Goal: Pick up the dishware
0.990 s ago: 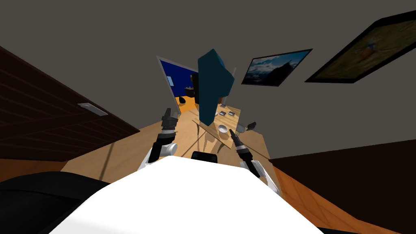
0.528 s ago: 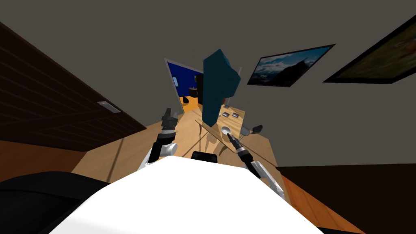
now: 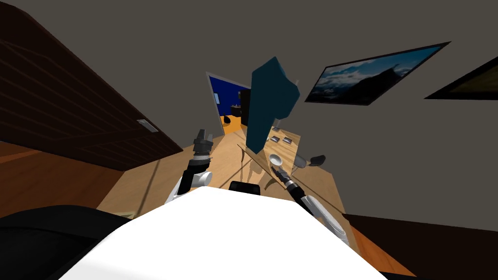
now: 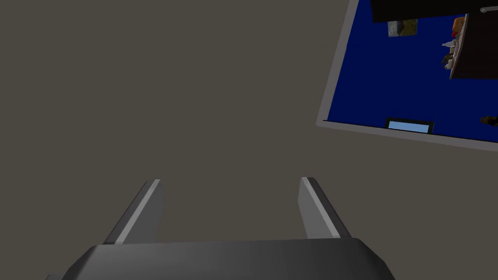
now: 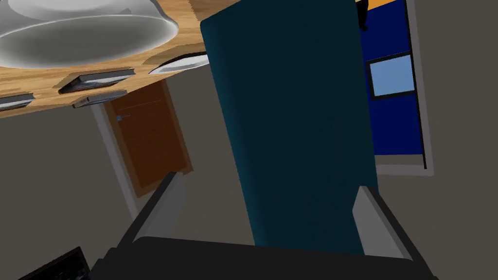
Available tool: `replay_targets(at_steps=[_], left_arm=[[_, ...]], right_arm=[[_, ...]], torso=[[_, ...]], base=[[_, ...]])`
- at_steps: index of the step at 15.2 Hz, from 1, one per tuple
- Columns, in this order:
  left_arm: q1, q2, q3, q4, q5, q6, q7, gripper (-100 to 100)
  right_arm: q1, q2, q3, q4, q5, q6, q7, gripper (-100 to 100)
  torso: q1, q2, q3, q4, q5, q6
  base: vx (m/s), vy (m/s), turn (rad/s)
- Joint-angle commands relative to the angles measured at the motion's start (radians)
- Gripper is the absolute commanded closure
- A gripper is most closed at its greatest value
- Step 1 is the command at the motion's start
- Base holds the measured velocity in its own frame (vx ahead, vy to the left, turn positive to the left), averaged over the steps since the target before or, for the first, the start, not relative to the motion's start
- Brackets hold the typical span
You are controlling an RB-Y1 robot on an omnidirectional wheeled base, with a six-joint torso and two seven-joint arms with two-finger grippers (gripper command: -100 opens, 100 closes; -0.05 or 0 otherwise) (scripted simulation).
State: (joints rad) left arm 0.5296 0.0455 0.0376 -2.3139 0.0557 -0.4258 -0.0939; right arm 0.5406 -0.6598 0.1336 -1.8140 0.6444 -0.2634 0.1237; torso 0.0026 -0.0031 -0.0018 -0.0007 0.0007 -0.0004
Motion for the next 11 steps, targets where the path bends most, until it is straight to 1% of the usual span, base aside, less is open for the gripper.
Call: replay_targets(at_steps=[1,2,3,4,5,6,7,8,9,10,11], left_arm=[[0.0,0.0,0.0,0.0,0.0,0.0,0.0,0],[0.0,0.0,0.0,0.0,0.0,0.0,0.0,0],[0.0,0.0,0.0,0.0,0.0,0.0,0.0,0],[0.0,0.0,0.0,0.0,0.0,0.0,0.0,0],[0.0,0.0,0.0,0.0,0.0,0.0,0.0,0],[0.0,0.0,0.0,0.0,0.0,0.0,0.0,0],[0.0,0.0,0.0,0.0,0.0,0.0,0.0,0],[0.0,0.0,0.0,0.0,0.0,0.0,0.0,0],[0.0,0.0,0.0,0.0,0.0,0.0,0.0,0],[0.0,0.0,0.0,0.0,0.0,0.0,0.0,0],[0.0,0.0,0.0,0.0,0.0,0.0,0.0,0]], right_arm=[[-0.01,-0.044,0.011,0.05,0.05,0.009,0.017,-100],[-0.01,-0.044,0.011,0.052,0.06,0.009,0.017,-100],[-0.01,-0.07,0.022,0.079,0.092,0.019,0.032,-100],[-0.01,-0.07,0.022,0.08,0.102,0.019,0.032,-100],[-0.01,-0.096,0.034,0.108,0.131,0.03,0.047,-100],[-0.01,-0.096,0.034,0.108,0.144,0.03,0.047,-100],[-0.011,-0.121,0.045,0.136,0.173,0.04,0.062,-100],[-0.011,-0.121,0.045,0.136,0.186,0.04,0.062,-100],[-0.011,-0.145,0.056,0.163,0.216,0.05,0.076,-100],[-0.011,-0.145,0.056,0.163,0.227,0.05,0.076,-100],[-0.012,-0.167,0.066,0.19,0.255,0.06,0.09,-100]], torso=[[0.0,0.0,0.0,0.0,0.0,0.0],[0.0,0.0,0.0,0.0,0.0,0.0],[0.0,0.0,0.0,0.0,0.0,0.0],[0.0,-0.001,0.0,0.0,0.0,0.0],[0.0,0.0,0.0,0.0,0.0,0.0],[0.0,-0.001,0.0,0.0,0.0,0.0],[0.0,-0.001,0.0,0.0,0.0,0.0],[0.0,0.0,0.0,0.0,0.0,0.0],[0.0,0.0,0.0,0.0,0.0,0.0],[0.0,0.0,0.0,0.0,0.0,0.0],[0.0,0.0,0.0,0.0,0.0,0.0]], base=[[0.054,0.044,0.183],[0.051,0.037,0.133],[0.054,0.036,0.148],[0.054,0.032,0.123],[0.058,0.031,0.159],[0.054,0.025,0.141],[0.049,0.031,0.177],[0.048,0.03,0.144],[0.055,0.03,0.152],[0.052,0.023,0.122],[0.056,0.022,0.172]])
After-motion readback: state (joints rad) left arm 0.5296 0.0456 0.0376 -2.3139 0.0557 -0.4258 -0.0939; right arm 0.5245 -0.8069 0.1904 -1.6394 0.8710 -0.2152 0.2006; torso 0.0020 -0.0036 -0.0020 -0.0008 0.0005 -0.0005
